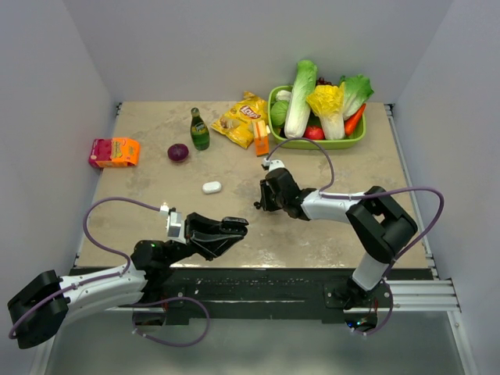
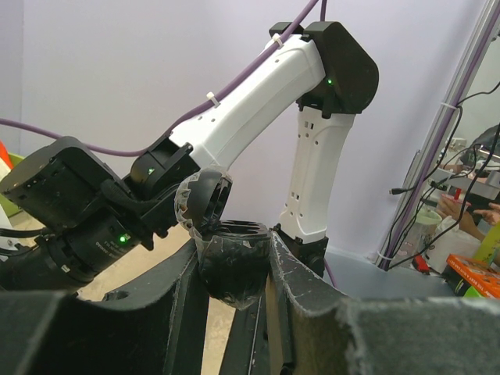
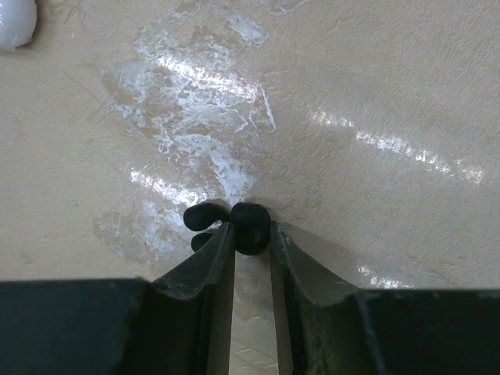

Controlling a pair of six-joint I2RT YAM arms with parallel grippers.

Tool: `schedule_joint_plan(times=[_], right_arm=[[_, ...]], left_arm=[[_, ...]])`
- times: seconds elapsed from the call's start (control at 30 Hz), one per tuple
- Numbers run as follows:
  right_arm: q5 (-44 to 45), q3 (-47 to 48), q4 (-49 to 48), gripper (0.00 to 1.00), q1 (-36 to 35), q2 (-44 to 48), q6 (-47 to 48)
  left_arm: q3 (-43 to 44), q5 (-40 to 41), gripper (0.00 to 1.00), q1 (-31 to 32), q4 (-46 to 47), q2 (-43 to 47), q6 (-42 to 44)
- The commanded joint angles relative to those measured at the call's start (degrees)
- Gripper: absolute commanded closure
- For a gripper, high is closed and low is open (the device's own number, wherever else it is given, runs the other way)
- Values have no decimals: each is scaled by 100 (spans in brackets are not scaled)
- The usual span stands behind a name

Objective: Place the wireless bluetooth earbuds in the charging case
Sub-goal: Pick up the earbud from the center of the board.

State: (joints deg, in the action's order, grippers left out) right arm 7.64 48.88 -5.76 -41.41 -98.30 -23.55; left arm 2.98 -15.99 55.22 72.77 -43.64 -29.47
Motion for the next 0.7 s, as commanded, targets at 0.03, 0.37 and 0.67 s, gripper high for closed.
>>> schedule_joint_plan(times=[0.03,0.37,0.67], right_arm=[[89,130,57,79,36,-172,44],[10,201,13,89,28,-260,61],[-70,148,5,100,28,-225,9]], left_arm=[[-1371,78,100,24,519,4,-50],[-1353,70,100,24,501,13,-32],[-1318,52,100,24,466,13,-23]])
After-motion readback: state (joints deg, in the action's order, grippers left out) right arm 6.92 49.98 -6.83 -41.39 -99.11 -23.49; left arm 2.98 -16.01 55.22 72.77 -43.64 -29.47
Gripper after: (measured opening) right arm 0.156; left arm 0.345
